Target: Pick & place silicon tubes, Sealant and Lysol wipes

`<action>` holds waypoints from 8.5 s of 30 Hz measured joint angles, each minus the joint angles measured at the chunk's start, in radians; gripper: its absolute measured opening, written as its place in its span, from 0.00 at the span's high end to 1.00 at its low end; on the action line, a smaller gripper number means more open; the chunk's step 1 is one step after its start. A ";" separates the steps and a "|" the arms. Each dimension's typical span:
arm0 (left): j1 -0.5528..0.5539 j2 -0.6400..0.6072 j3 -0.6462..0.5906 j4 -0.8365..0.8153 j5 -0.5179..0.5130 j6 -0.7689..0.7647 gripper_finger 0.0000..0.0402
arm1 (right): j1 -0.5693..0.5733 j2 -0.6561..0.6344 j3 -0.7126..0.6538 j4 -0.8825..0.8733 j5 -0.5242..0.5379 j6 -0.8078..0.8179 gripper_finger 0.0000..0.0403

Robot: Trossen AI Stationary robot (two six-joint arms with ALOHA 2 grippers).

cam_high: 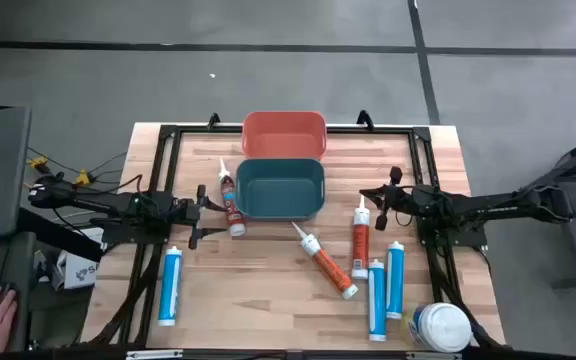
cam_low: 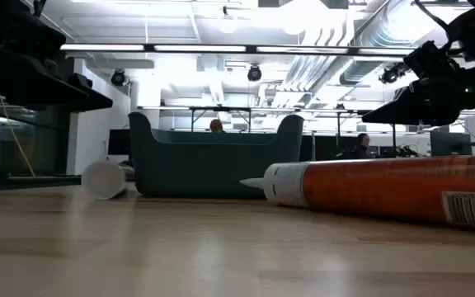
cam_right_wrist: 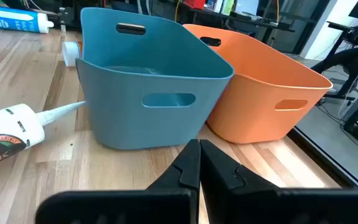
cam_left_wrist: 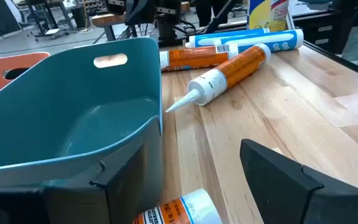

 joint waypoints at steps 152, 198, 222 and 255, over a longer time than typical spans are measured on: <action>0.000 0.415 0.773 -1.114 -0.193 -1.211 0.37 | 0.000 0.000 0.000 0.000 0.000 0.000 1.00; -0.519 1.399 1.308 -1.492 0.334 -2.359 0.37 | 0.000 0.000 0.000 -0.001 0.000 0.000 1.00; -0.530 1.434 1.185 -1.403 0.409 -2.338 0.26 | 0.000 0.001 0.000 -0.001 0.000 0.000 1.00; -0.589 1.356 0.796 -0.992 0.546 -2.464 0.05 | 0.000 0.001 0.000 -0.001 0.000 0.000 1.00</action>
